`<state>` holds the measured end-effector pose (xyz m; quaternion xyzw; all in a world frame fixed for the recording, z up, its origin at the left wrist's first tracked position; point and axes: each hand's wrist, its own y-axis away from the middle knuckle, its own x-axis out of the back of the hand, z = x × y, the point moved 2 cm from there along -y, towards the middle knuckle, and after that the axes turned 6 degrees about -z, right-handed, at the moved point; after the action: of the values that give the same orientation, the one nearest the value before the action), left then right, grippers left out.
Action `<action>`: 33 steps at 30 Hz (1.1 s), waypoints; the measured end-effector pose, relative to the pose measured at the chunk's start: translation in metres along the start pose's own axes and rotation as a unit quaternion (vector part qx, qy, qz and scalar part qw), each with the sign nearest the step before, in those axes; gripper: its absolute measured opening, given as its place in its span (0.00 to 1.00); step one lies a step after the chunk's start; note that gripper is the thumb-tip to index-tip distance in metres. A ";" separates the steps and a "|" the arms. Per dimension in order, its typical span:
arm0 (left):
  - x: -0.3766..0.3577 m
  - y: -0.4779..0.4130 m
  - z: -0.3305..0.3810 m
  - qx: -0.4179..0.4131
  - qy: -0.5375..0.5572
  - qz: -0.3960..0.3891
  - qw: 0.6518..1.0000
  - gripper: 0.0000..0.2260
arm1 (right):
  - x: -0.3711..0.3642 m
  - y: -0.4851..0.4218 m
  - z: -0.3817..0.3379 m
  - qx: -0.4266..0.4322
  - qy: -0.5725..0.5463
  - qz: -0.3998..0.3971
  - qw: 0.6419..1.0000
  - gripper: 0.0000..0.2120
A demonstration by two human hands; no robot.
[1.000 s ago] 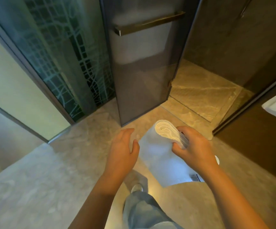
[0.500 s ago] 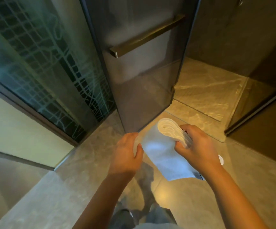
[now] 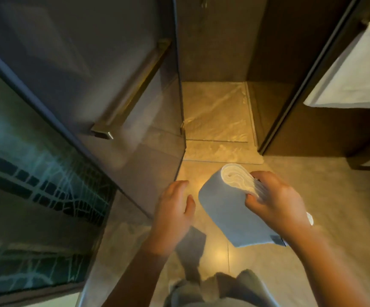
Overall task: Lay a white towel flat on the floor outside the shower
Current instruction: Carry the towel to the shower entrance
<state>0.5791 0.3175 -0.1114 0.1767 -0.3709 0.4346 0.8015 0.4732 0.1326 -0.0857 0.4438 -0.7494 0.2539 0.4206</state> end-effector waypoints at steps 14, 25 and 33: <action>-0.057 -0.131 0.018 -0.060 0.024 -0.079 0.995 0.15 | 0.014 -0.091 0.050 -0.078 -0.011 0.049 0.996 0.17; -0.117 -0.239 0.048 0.018 0.002 -0.036 0.999 0.16 | 0.018 -0.225 0.144 -0.022 0.007 -0.027 0.999 0.18; -0.138 -0.283 0.027 0.032 0.026 -0.057 0.997 0.14 | -0.010 -0.267 0.171 -0.053 -0.022 -0.031 0.998 0.18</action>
<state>0.7541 0.0645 -0.1855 0.2124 -0.3251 0.4041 0.8282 0.6413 -0.1193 -0.1809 0.4497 -0.7564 0.1911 0.4348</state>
